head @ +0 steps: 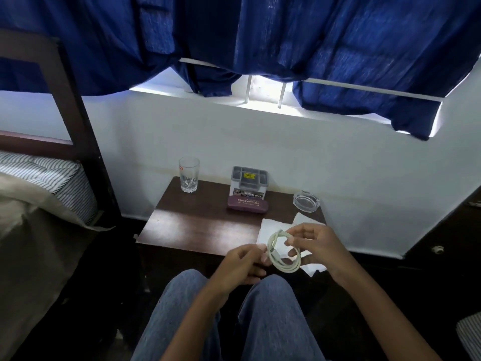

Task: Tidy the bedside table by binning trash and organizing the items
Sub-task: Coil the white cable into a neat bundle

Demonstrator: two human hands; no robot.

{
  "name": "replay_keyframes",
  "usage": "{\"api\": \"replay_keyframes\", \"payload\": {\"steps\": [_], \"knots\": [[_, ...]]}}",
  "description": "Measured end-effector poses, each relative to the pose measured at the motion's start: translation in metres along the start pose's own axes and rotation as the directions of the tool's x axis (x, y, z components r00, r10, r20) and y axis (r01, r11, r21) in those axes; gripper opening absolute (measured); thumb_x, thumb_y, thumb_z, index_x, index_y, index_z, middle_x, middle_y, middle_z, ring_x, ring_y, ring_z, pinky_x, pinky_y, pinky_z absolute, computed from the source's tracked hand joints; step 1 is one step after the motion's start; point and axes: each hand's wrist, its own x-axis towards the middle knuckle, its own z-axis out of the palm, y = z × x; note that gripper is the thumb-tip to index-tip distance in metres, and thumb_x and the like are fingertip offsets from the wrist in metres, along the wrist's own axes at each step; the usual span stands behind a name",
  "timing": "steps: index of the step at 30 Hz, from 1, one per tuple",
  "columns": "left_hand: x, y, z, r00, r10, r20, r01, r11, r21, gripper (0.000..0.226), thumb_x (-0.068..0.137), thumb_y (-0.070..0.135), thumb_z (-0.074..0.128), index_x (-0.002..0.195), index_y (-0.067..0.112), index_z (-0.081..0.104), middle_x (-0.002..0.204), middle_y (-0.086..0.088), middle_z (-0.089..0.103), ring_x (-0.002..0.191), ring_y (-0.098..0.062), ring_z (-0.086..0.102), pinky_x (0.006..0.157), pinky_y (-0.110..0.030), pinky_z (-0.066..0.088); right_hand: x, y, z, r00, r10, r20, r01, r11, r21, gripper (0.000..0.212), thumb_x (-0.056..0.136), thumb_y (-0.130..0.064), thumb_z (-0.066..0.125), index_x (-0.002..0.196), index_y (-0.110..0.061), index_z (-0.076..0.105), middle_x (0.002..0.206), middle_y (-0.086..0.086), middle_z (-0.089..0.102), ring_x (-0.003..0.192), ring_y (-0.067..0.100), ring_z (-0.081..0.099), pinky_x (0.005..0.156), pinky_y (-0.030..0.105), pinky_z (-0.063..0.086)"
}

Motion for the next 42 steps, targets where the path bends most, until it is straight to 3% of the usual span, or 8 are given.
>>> {"api": "replay_keyframes", "payload": {"steps": [4,12,22,27,29,35,39,42], "knots": [[0.034,0.007,0.008,1.000,-0.005,0.021,0.000,0.973,0.233,0.011,0.087,0.032,0.063,0.095,0.024,0.062,0.089,0.001,0.068,0.066,-0.004,0.059,0.068,-0.020,0.049,0.028,0.008,-0.013,0.995,0.052,-0.082,-0.048,0.997,0.058,0.013,0.080,0.009,0.063,0.091,0.003,0.064,0.081,0.019,0.063,0.057,0.019,0.065,0.048,0.027,0.053],[0.133,0.013,0.012,0.987,0.010,-0.162,0.044,0.943,0.329,0.016,0.085,0.023,0.067,0.097,0.013,0.066,0.083,0.003,0.066,0.062,-0.006,0.060,0.051,-0.013,0.043,0.111,0.021,-0.023,0.973,0.094,-0.209,-0.082,0.995,0.065,0.019,0.074,0.015,0.059,0.079,-0.004,0.062,0.076,0.015,0.064,0.065,0.025,0.061,0.053,0.030,0.052],[0.256,0.008,0.016,0.973,0.016,-0.230,0.060,0.945,0.321,0.028,0.085,0.013,0.063,0.113,0.011,0.063,0.104,-0.005,0.068,0.088,-0.016,0.064,0.069,-0.024,0.048,0.251,0.062,-0.031,0.901,0.202,-0.383,-0.188,0.979,0.075,0.029,0.075,0.013,0.053,0.064,-0.013,0.061,0.070,0.011,0.061,0.062,0.020,0.056,0.055,0.031,0.051],[0.293,-0.012,0.021,0.970,-0.078,-0.230,0.136,0.958,0.252,0.027,0.083,0.001,0.054,0.084,0.027,0.057,0.094,0.001,0.063,0.085,-0.016,0.062,0.062,-0.022,0.047,0.308,0.094,-0.030,0.915,0.159,-0.370,-0.220,0.967,-0.127,0.023,0.079,0.008,0.052,0.080,-0.009,0.068,0.078,0.010,0.066,0.081,0.029,0.063,0.074,0.038,0.054],[0.299,-0.020,0.024,0.972,-0.108,-0.209,0.158,0.958,0.239,0.025,0.085,0.002,0.049,0.090,0.024,0.059,0.099,-0.001,0.063,0.081,-0.017,0.064,0.064,-0.026,0.049,0.323,0.104,-0.025,0.937,0.106,-0.333,-0.207,0.937,-0.283,0.022,0.082,0.004,0.050,0.082,-0.010,0.067,0.091,0.013,0.068,0.091,0.031,0.063,0.080,0.039,0.052],[0.295,-0.027,0.024,0.982,-0.020,-0.190,0.091,0.923,0.373,0.032,0.089,0.006,0.044,0.115,0.014,0.061,0.113,0.002,0.064,0.069,-0.010,0.068,0.058,-0.024,0.051,0.337,0.115,-0.019,0.967,0.006,-0.256,-0.176,0.743,-0.646,0.021,0.082,-0.003,0.046,0.081,-0.014,0.063,0.087,0.006,0.064,0.083,0.027,0.061,0.064,0.030,0.042],[0.286,-0.026,0.019,0.981,0.053,-0.185,0.059,0.831,0.554,0.032,0.089,0.015,0.045,0.112,0.024,0.065,0.103,0.006,0.070,0.079,-0.008,0.069,0.074,-0.034,0.056,0.339,0.121,-0.019,0.977,-0.052,-0.208,-0.122,0.662,-0.740,0.021,0.082,-0.001,0.047,0.077,-0.010,0.066,0.085,0.007,0.063,0.079,0.026,0.061,0.064,0.035,0.050],[0.275,-0.026,0.012,0.935,0.253,-0.247,0.016,0.669,0.743,0.027,0.089,0.017,0.048,0.107,0.027,0.065,0.111,0.011,0.064,0.101,-0.011,0.060,0.080,-0.029,0.048,0.335,0.125,-0.025,0.982,-0.073,-0.173,-0.058,0.760,-0.648,0.022,0.083,0.000,0.046,0.071,-0.002,0.064,0.080,0.016,0.062,0.077,0.032,0.060,0.064,0.035,0.045]]}}
